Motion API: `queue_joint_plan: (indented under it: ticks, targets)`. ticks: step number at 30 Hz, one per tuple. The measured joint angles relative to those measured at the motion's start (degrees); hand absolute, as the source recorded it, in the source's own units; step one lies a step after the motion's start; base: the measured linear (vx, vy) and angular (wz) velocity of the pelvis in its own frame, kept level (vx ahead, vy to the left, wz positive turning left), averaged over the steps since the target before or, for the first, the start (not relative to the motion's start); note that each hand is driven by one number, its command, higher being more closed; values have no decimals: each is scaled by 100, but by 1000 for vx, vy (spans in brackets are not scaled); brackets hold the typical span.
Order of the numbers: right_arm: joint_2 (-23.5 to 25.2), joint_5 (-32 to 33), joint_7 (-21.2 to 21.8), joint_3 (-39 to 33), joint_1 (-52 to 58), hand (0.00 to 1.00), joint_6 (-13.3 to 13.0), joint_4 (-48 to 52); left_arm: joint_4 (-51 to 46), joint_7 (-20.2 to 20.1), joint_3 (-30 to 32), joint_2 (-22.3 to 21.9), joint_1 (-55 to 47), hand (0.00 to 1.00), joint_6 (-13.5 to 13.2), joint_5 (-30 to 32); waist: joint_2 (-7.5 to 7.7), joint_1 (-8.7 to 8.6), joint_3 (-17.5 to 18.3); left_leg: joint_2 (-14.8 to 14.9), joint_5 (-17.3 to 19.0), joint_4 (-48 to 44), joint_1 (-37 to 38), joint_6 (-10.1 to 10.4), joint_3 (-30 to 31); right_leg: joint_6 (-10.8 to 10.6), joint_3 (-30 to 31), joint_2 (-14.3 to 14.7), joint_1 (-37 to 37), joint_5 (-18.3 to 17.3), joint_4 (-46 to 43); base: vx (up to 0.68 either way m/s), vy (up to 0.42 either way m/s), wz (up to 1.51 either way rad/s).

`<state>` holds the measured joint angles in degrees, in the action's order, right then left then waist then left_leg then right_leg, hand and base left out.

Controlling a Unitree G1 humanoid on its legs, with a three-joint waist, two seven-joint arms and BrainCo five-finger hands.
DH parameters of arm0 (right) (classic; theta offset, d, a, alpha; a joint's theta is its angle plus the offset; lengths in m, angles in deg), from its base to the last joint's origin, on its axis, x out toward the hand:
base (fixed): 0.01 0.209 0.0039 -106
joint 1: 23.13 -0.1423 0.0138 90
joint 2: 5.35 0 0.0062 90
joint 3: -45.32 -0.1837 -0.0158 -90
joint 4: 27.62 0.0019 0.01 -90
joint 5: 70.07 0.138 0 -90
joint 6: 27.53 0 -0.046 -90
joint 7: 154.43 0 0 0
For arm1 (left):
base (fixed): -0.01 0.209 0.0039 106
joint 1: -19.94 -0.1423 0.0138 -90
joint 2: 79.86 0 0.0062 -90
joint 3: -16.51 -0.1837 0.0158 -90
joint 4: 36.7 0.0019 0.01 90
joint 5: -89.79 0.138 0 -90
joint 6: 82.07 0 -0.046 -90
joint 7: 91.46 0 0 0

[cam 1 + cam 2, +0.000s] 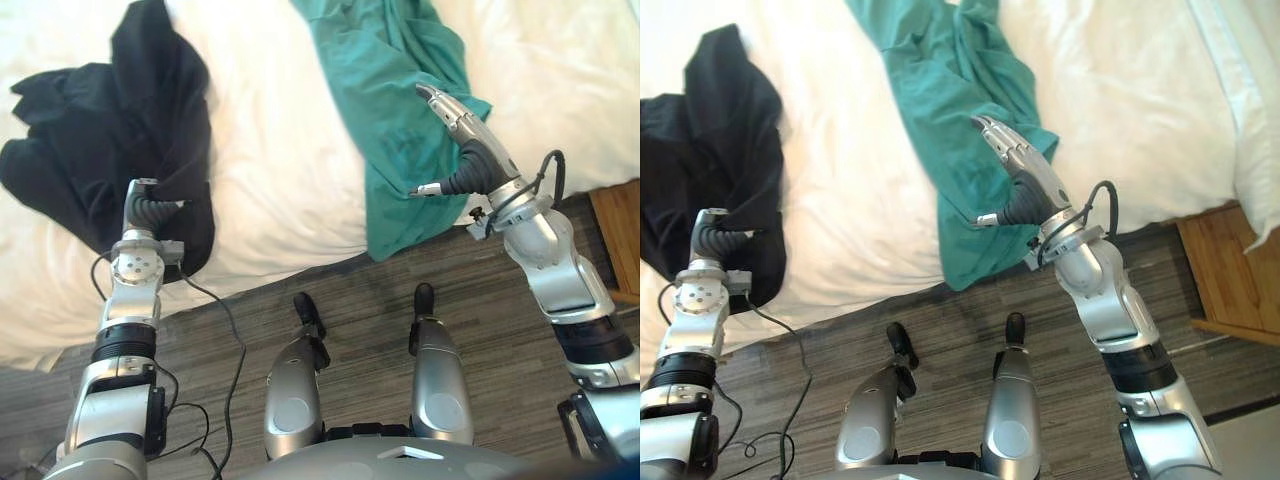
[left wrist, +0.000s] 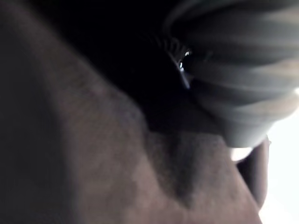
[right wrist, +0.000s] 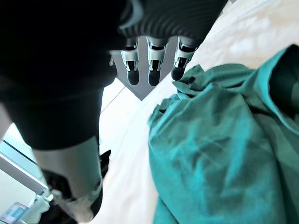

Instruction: Tidy the bed and pick cloth on bed and put in laundry

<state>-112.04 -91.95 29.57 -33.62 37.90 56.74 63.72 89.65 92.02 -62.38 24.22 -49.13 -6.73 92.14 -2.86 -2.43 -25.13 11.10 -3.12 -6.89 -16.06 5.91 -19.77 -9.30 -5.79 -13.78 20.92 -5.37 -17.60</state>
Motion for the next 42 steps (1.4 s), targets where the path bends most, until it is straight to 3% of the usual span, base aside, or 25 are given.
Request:
queue_joint_plan:
  ticks: [2,8,14,21,22,28,34,39,41,42]
  targets:
    - [-167,-174,71,119,-301,0,282,-623,-269,-135,-91,-7,-6,100,-108,113,-40,48,0,-67,-48,3,-188,-66,207,-31,-169,-57,0,48,83,-4,41,46]
    - [-593,-328,99,240,-1110,0,726,-1627,-735,-611,-216,14,-12,100,-156,156,-110,202,-11,-183,-139,-13,-525,-169,570,-48,-480,-143,-12,173,289,25,41,27]
    - [-1030,-565,204,399,-2055,0,839,-2555,-808,-1163,-370,239,240,100,-229,152,-153,345,-9,-207,-261,98,-725,-173,740,-34,-631,-132,80,248,383,2,15,14]
    - [-1213,-852,930,378,-2537,0,848,-2847,-809,-1673,-420,450,519,100,-232,-128,-157,464,-9,-225,-415,304,-877,-170,763,-17,-691,-120,260,304,468,27,-2,4]
    - [-1210,-848,1069,324,-2536,100,843,-2903,-809,-1700,-431,432,543,100,-232,-130,-155,496,-6,-222,-419,316,-868,-170,757,-17,-690,-119,257,304,468,38,-8,-1]
    - [-708,-747,1102,-181,-2461,100,767,-3405,-689,-1733,-440,343,586,100,-198,-126,-103,489,21,-222,-494,488,-638,-139,640,-12,-673,-120,135,299,460,14,0,-3]
    - [257,-319,630,-616,-1687,100,600,-4009,-29,-1733,-449,129,700,100,77,-104,224,443,258,-228,-489,687,-33,-121,499,10,-608,-109,-306,258,505,44,0,-11]
    - [1019,341,183,-885,-827,100,474,-4335,465,-1525,-442,-10,641,100,218,-67,441,314,369,-256,-446,838,556,-66,439,2,-610,-86,-928,263,765,43,15,-6]
    - [1273,725,1,-975,-391,100,331,-4339,584,-1375,-412,-119,481,100,294,-285,463,256,381,-263,-425,924,848,-40,391,-8,-608,-72,-1199,269,887,47,22,-14]
    - [1489,1025,-98,-1053,3,100,131,-4340,667,-1309,-229,-271,266,100,315,-639,473,210,398,-268,-422,1064,1147,-35,311,-28,-581,-48,-1467,284,1012,75,15,-20]
